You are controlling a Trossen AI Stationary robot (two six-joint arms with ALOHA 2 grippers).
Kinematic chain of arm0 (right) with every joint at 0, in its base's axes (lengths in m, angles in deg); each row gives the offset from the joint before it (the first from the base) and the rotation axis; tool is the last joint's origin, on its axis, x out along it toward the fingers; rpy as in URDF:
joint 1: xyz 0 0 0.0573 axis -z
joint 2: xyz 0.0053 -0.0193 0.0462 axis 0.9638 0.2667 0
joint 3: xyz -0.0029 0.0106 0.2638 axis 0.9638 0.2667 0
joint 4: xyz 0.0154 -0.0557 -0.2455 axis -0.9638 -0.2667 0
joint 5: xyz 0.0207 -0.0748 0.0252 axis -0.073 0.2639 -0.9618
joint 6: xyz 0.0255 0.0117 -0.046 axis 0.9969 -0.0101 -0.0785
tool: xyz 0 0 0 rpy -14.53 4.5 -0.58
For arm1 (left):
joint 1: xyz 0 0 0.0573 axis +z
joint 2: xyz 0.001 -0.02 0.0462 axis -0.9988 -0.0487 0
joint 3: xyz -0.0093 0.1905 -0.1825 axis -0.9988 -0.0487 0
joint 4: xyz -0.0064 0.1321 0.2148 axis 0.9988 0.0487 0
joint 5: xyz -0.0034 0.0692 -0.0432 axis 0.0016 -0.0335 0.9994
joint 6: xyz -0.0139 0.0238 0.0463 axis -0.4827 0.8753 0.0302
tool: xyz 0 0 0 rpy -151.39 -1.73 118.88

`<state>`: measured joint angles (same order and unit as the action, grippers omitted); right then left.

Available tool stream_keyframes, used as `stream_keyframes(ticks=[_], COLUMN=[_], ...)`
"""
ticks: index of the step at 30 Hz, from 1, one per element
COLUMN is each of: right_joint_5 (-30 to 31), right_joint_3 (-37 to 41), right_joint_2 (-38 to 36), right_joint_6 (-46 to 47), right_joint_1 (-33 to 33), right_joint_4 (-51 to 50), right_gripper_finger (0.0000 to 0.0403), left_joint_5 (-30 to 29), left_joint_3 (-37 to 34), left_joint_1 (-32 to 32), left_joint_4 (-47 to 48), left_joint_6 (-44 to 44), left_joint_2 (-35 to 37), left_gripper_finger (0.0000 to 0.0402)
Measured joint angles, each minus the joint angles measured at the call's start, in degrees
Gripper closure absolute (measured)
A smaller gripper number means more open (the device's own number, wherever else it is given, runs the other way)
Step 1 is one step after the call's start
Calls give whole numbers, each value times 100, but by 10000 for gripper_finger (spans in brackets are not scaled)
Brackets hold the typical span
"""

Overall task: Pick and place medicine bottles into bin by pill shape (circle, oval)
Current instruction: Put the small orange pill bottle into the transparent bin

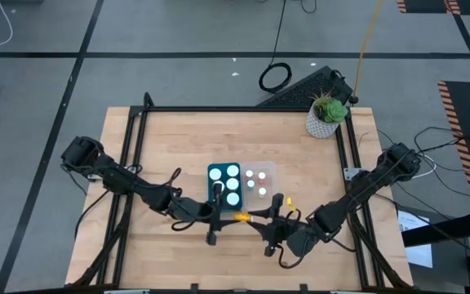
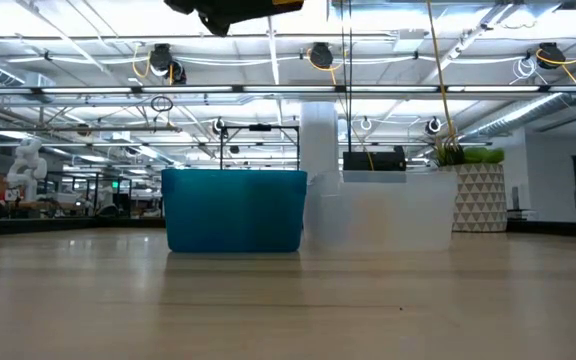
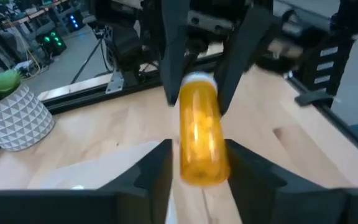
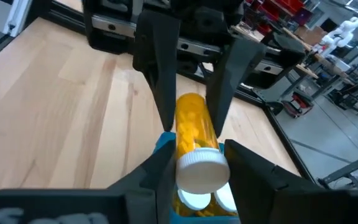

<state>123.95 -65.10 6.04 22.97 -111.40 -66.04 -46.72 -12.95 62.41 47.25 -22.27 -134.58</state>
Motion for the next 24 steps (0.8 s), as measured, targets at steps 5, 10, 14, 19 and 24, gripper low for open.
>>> stream_keyframes(ticks=[5,10,14,19,24], right_joint_5=[-333,-766,-1201,-2158,-3348], right_joint_3=[-2,-3,-4,-4,-4], right_joint_2=[-197,-561,-857,-1110,-1213], right_joint_6=[63,697,1449,1923,2391], right_joint_1=[10,63,344,890,1550], right_joint_4=[-151,-899,-1703,-2192,-2484], right_gripper_finger=[283,283,283,284,284], left_joint_5=[-268,-342,-344,-355,-405], left_joint_3=[-2,0,9,5,-1], left_joint_1=[-33,-118,-167,-234,-361], left_joint_4=[575,1268,1613,1927,2265], left_joint_6=[-157,-478,-850,-1384,-1975], left_joint_2=[327,807,969,929,874], left_gripper_finger=[179,124,113,112,112])
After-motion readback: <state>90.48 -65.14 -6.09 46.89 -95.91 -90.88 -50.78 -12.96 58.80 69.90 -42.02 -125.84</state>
